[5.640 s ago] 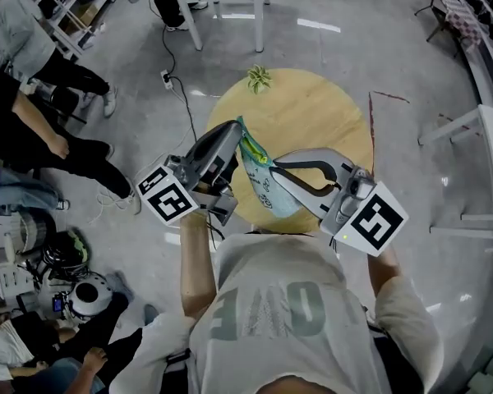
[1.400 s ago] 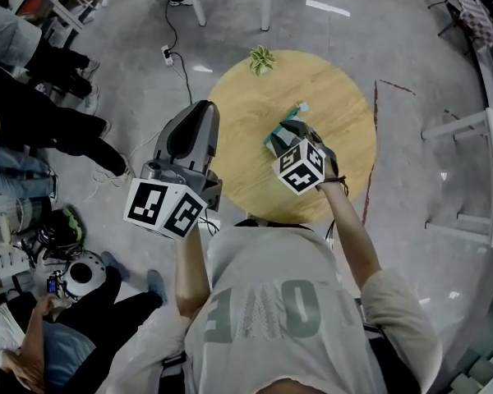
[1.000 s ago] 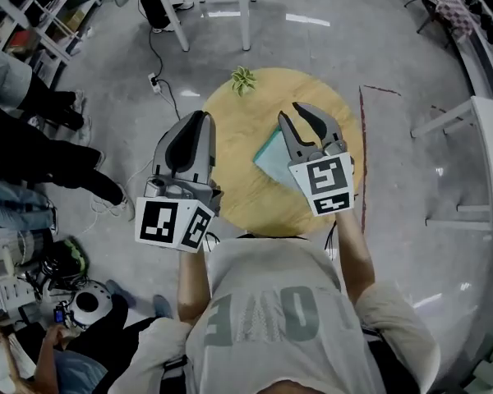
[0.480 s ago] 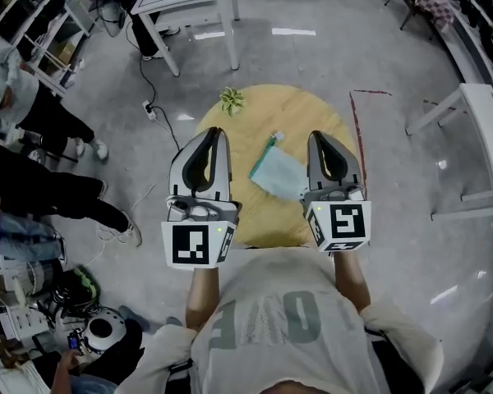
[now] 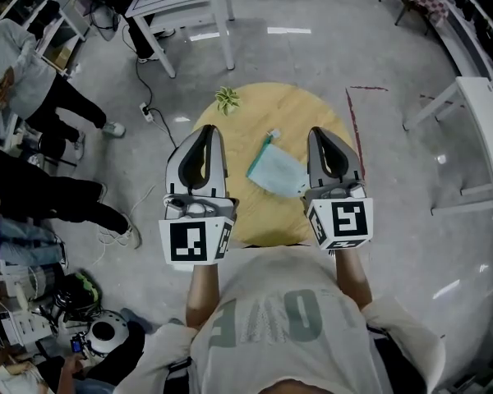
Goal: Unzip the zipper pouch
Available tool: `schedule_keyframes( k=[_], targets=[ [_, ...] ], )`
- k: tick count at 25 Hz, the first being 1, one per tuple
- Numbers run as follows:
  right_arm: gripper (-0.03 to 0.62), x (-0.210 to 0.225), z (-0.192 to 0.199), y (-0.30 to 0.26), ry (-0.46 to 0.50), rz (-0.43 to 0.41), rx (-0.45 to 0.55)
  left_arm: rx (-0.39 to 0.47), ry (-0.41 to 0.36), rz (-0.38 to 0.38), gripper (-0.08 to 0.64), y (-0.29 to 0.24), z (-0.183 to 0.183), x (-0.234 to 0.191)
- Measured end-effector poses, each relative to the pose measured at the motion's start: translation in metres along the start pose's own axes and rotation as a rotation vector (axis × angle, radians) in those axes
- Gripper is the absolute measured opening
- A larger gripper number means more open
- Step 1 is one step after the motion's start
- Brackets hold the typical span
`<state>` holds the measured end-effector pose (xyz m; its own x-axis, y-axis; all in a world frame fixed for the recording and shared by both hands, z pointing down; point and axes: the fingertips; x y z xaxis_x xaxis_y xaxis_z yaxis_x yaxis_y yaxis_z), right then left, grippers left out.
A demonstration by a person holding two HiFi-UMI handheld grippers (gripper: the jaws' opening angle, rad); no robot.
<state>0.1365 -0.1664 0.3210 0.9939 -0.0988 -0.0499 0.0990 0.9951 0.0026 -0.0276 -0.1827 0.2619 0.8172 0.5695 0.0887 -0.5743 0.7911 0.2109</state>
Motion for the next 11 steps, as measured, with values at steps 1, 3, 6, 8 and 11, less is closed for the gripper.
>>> schedule_keyframes(
  k=[1, 3, 6, 8, 11],
  targets=[
    [0.029, 0.0004, -0.0001, 0.0005, 0.001, 0.001, -0.001, 0.0, 0.001, 0.001, 0.029, -0.0002, 0.0, 0.0003],
    [0.029, 0.001, 0.0007, 0.0012, 0.002, 0.002, -0.003, -0.002, 0.005, 0.001, 0.029, -0.0004, 0.0005, 0.0005],
    [0.029, 0.002, 0.0028, 0.0022, 0.0, 0.004, -0.005, -0.004, 0.007, 0.0, 0.029, 0.0002, 0.0024, 0.0004],
    [0.029, 0.003, 0.0038, 0.0018, -0.003, 0.006, -0.007, -0.007, 0.008, -0.001, 0.029, 0.0004, 0.004, -0.0004],
    [0.029, 0.0044, 0.0049, 0.0008, -0.005, 0.009, -0.012, -0.012, 0.012, -0.004, 0.029, 0.0006, 0.0064, -0.0024]
  ],
)
Point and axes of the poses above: the fingertips, and each gripper's own axes: y backward along the fingers, x to its right, z out of its underside, and after that the axes turned 4 degrees about z, right-handed
